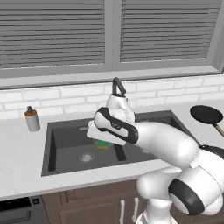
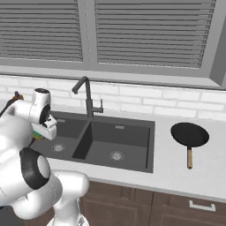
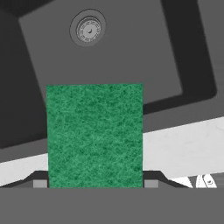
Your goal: Pick the pan and sponge and place them into the sink. Then turn on the water.
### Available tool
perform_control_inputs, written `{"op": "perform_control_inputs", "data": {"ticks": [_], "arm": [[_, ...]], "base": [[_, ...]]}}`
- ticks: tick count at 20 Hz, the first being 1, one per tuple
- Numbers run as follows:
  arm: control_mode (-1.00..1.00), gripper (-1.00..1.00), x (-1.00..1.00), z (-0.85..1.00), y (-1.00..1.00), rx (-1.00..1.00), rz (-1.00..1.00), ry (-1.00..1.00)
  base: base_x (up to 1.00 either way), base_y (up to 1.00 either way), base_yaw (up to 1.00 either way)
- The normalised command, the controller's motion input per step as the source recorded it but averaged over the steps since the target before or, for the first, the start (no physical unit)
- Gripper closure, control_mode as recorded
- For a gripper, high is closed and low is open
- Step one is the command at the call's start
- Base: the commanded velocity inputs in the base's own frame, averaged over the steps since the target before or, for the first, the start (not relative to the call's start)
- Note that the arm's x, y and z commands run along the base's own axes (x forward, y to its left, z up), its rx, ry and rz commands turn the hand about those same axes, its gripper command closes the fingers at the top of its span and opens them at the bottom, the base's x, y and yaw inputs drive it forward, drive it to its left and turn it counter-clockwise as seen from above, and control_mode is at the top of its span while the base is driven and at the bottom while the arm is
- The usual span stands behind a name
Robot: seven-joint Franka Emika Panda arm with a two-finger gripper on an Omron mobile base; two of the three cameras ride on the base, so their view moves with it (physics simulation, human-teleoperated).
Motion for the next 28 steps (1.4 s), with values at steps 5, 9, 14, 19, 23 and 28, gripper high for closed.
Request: {"op": "perform_control_inputs", "data": {"ticks": [5,9,14,19,23,28], "arm": [[-1.00,1.00,-0.05,0.01,-0.70,-0.02,0.06,0.00],[-1.00,1.00,0.00,0.00,-0.70,-0.07,0.05,0.00],[-1.00,1.00,0.00,0.00,-0.69,-0.07,0.02,0.00],[-1.00,1.00,0.00,0.00,-0.77,-0.05,0.00,0.00],[-1.00,1.00,0.14,-0.07,-0.67,-0.03,0.00,0.00],[-1.00,1.00,0.29,-0.11,-0.60,-0.03,0.00,0.00]], "base": [[0.00,0.00,0.00],[0.00,0.00,0.00],[0.00,0.00,0.00],[0.00,0.00,0.00],[0.00,0.00,0.00],[0.00,0.00,0.00]]}}
